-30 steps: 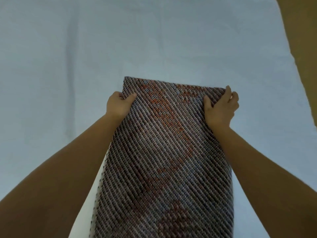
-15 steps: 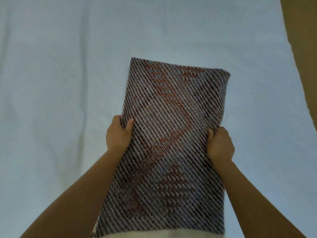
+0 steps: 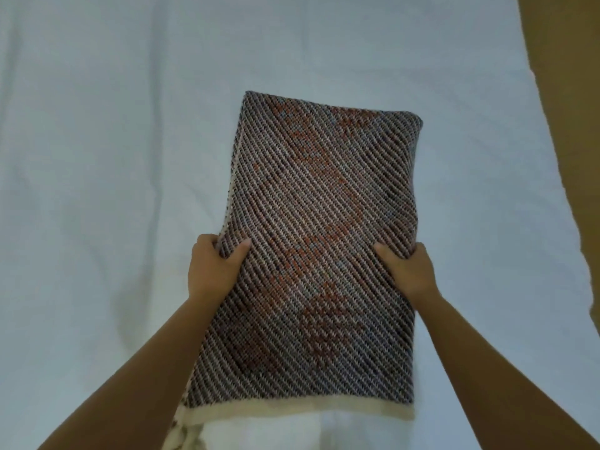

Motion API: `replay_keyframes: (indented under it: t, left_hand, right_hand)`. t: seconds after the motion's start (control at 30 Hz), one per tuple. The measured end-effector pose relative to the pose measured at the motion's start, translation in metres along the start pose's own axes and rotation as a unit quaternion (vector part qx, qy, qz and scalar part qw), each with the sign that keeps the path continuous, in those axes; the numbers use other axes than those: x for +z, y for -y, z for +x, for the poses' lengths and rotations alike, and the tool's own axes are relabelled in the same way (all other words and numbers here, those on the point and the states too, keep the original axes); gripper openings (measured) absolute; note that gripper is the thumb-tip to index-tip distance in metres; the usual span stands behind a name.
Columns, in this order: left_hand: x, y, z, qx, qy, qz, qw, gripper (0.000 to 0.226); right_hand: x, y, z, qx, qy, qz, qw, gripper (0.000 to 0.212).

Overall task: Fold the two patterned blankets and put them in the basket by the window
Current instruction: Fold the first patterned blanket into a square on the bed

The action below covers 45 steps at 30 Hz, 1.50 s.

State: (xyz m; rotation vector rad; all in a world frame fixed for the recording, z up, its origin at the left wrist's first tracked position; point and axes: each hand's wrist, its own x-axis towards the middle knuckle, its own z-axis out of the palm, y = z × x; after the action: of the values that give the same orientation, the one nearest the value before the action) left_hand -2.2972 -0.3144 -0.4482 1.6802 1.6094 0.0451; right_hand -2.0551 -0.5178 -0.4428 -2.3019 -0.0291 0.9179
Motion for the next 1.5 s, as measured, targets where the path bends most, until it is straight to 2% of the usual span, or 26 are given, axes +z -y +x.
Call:
replay_keyframes:
  t: [0.1,0.2,0.33,0.47,0.53,0.73,0.83,0.9,1.0,1.13,1.27,1.37,1.5]
  left_hand:
    - [0.007,0.021,-0.026,-0.044,0.03,0.029,0.998,0.081]
    - [0.013,0.049,-0.049,-0.074,0.012,0.071,0.995,0.075]
    - [0.012,0.071,-0.064,-0.086,0.018,0.059,0.994,0.057]
    - [0.004,0.085,-0.071,-0.062,0.045,0.064,0.995,0.051]
    - [-0.001,0.088,-0.071,-0.032,0.036,0.101,0.994,0.051]
    - [-0.005,0.085,-0.075,-0.008,0.031,0.165,0.986,0.051]
    - [-0.009,0.073,-0.068,-0.002,0.014,0.146,0.989,0.06]
    - [-0.013,0.055,-0.054,0.023,-0.015,0.115,0.993,0.074]
    - [-0.011,0.015,-0.023,0.1,-0.047,0.133,0.985,0.084]
    - [-0.007,-0.05,0.022,0.203,-0.041,0.187,0.96,0.07]
    - [0.008,-0.108,0.059,0.344,0.006,0.273,0.898,0.057]
    - [0.029,-0.139,0.083,0.365,0.049,0.337,0.867,0.059]
    - [0.05,-0.175,0.124,0.362,0.047,0.356,0.86,0.061]
  right_hand:
    - [0.007,-0.032,-0.022,0.044,0.005,0.049,0.998,0.058]
    - [0.007,-0.058,-0.036,0.076,0.01,0.058,0.995,0.046]
    - [0.007,-0.081,-0.056,0.062,-0.01,0.015,0.998,0.045]
    - [0.011,-0.099,-0.076,0.043,-0.013,-0.017,0.999,0.04]
    - [0.011,-0.104,-0.083,0.027,-0.022,-0.057,0.998,0.037]
    - [0.009,-0.101,-0.086,0.021,-0.036,-0.118,0.992,0.048]
    - [0.008,-0.09,-0.08,0.025,-0.068,-0.131,0.989,0.047]
    - [0.005,-0.074,-0.073,-0.019,-0.099,-0.112,0.989,0.049]
    - [0.003,-0.039,-0.051,-0.108,-0.133,-0.119,0.978,0.055]
    - [0.002,0.016,-0.01,-0.194,-0.136,-0.187,0.953,0.064]
    - [0.008,0.065,0.032,-0.297,-0.095,-0.294,0.903,0.066]
    - [0.021,0.094,0.062,-0.336,-0.066,-0.35,0.872,0.064]
    - [0.032,0.128,0.11,-0.353,-0.058,-0.408,0.84,0.061]
